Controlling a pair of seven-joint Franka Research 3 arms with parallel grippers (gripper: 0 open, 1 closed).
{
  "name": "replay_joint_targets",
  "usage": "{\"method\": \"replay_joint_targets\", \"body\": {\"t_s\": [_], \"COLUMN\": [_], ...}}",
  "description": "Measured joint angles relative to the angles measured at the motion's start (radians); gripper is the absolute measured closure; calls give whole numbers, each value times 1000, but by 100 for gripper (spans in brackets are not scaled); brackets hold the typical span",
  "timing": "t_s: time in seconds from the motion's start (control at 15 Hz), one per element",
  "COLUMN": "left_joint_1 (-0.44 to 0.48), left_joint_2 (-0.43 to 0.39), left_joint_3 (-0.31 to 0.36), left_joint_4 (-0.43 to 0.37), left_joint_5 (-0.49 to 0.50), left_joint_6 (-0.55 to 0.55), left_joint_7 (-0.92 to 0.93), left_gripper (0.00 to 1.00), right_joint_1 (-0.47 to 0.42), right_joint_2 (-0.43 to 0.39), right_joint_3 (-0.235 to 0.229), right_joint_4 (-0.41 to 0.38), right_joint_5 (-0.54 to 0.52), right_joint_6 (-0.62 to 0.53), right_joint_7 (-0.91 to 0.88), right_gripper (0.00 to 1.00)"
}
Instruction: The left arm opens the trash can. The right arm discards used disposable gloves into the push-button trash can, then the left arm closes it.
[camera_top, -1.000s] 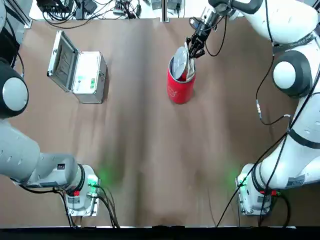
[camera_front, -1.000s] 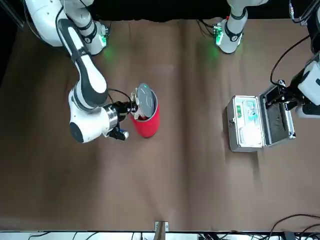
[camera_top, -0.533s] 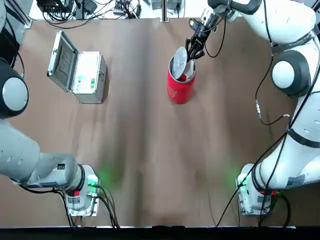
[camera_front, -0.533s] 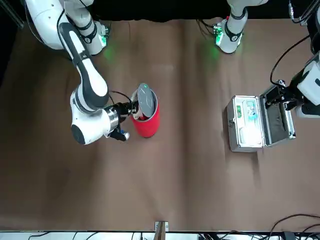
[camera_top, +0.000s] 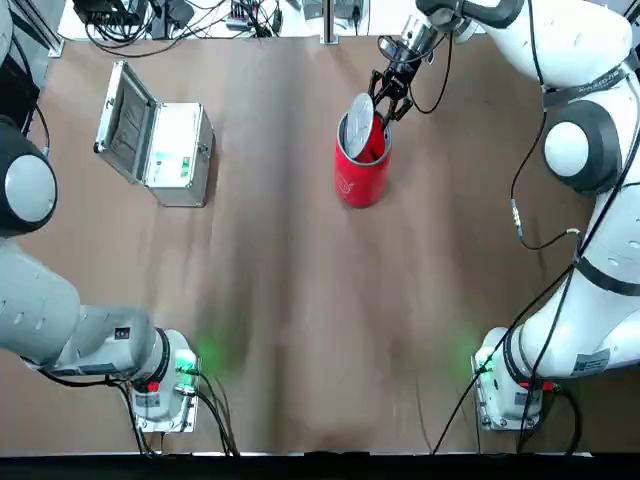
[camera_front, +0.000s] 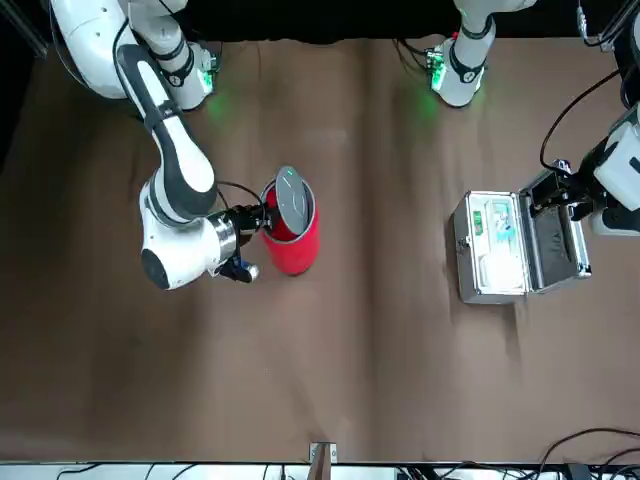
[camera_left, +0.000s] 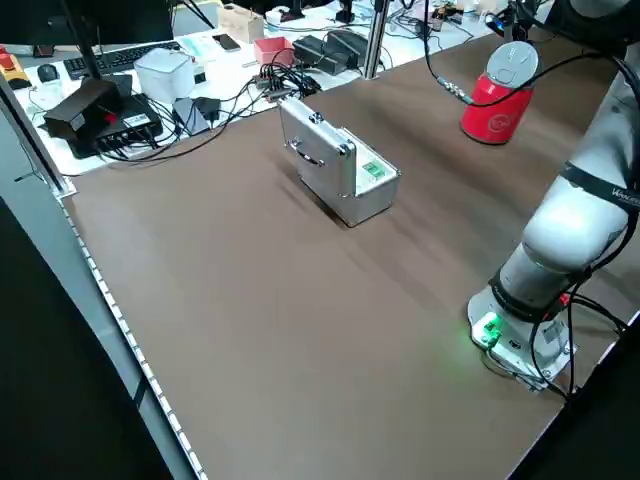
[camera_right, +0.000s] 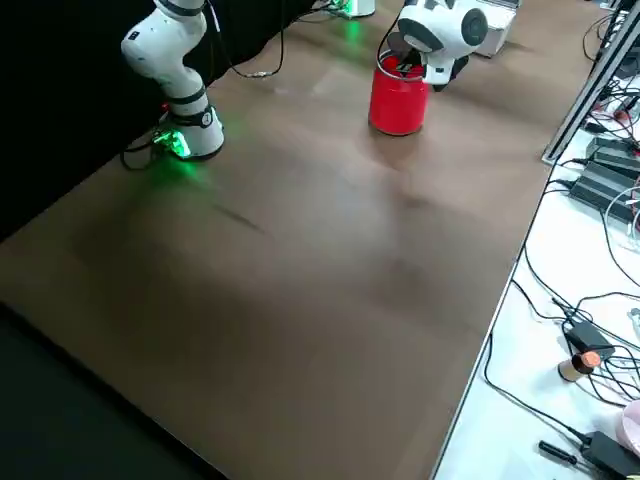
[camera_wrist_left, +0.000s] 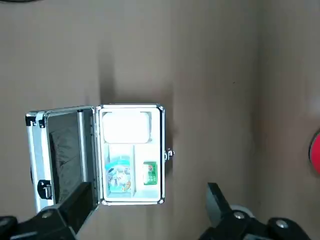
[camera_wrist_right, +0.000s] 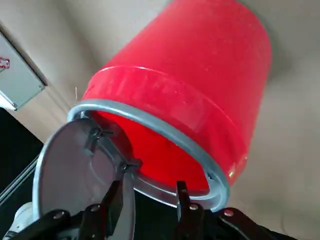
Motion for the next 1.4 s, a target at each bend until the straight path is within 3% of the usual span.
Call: {"method": "replay_joint_targets", "body": {"t_s": [0.53,0.73,0.8,1.07,1.4], "left_joint_1": [-2,-3,-3,-8,-18], "left_joint_2": [0,0,0,0,0], "left_joint_3": [0,0,0,-9,-15], "left_joint_4": [-1,-1,-1,-5,-12], "left_joint_5": [0,0,0,0,0], "left_joint_6": [0,0,0,0,0], "left_joint_7": [0,0,0,-3,-19], "left_gripper": [0,0,0,0,0], "right_joint_1": [-101,-148,-158,-217,-250], "right_joint_2": [-10,-25,-34,-73,-136], "right_joint_3": [-12,-13,-14,-17,-17], "right_joint_4": [139,226,241,300,348], "right_joint_5": [-20,-203,-245,-391,-585], "right_joint_6": [-235,-276,-277,-280,-281], "right_joint_7": [8,30,33,34,20], "right_gripper": [46,36,27,14,11]}}
